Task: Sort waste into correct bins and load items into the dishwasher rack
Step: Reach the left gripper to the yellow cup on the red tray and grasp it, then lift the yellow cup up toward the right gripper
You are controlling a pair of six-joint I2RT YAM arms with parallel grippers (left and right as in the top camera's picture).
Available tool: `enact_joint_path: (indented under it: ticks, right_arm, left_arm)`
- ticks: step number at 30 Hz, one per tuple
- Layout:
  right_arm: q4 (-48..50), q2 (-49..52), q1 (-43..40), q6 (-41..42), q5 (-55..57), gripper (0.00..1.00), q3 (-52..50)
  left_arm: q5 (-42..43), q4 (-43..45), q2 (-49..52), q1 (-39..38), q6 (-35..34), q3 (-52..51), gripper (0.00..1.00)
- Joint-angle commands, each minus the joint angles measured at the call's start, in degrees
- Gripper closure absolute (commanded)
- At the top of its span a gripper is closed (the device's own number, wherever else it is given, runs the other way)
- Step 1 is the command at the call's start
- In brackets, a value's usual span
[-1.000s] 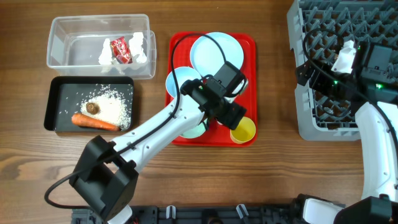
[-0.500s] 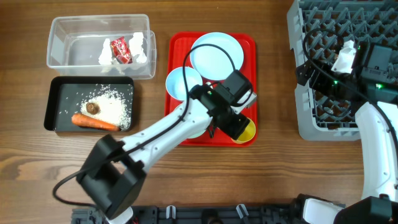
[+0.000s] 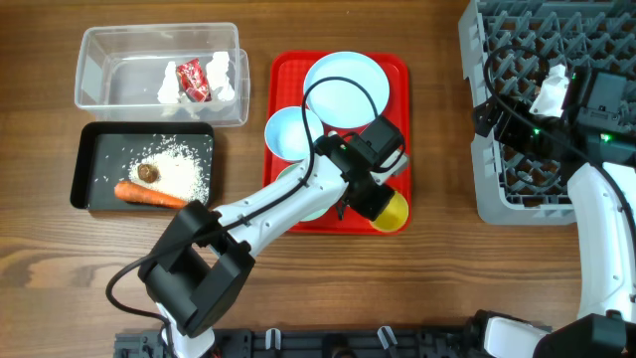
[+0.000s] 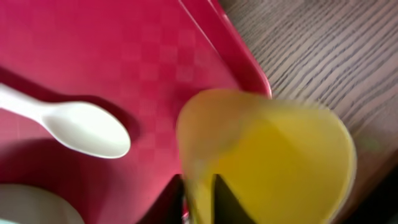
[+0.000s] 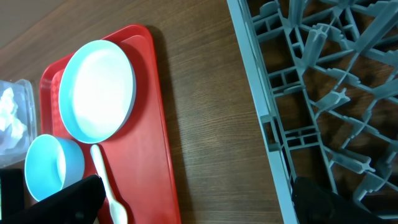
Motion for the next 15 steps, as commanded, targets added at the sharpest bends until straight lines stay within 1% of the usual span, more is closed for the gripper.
enact_joint_path:
  ticks: [1, 6, 9, 12, 13, 15]
  right_arm:
    - [-0.1, 0.5, 0.2, -0.6, 0.5, 0.0, 0.0]
    - [-0.1, 0.5, 0.2, -0.6, 0.5, 0.0, 0.0]
    - [-0.1, 0.5, 0.2, -0.7, -0.1, 0.0, 0.0]
    - [0.6, 0.5, 0.2, -0.8, -2.5, 0.0, 0.0]
    - [1.0, 0.5, 0.2, -0.8, -3.7, 0.0, 0.0]
    - [2.4, 0.5, 0.2, -0.8, -6.2, 0.0, 0.0]
  left_arm:
    - [0.9, 0.6, 0.3, 0.0, 0.2, 0.5, 0.96]
    - [0.9, 1.1, 0.3, 0.1, 0.1, 0.5, 0.96]
    - [0.9, 0.9, 0.2, 1.5, -2.9, 0.6, 0.96]
    - [1.8, 0.8, -1.0, 4.7, -4.7, 1.0, 0.96]
    - [3.6, 0.8, -1.8, 6.5, -5.0, 1.3, 0.96]
    - [10.5, 1.6, -3.7, 11.4, -5.7, 2.4, 0.96]
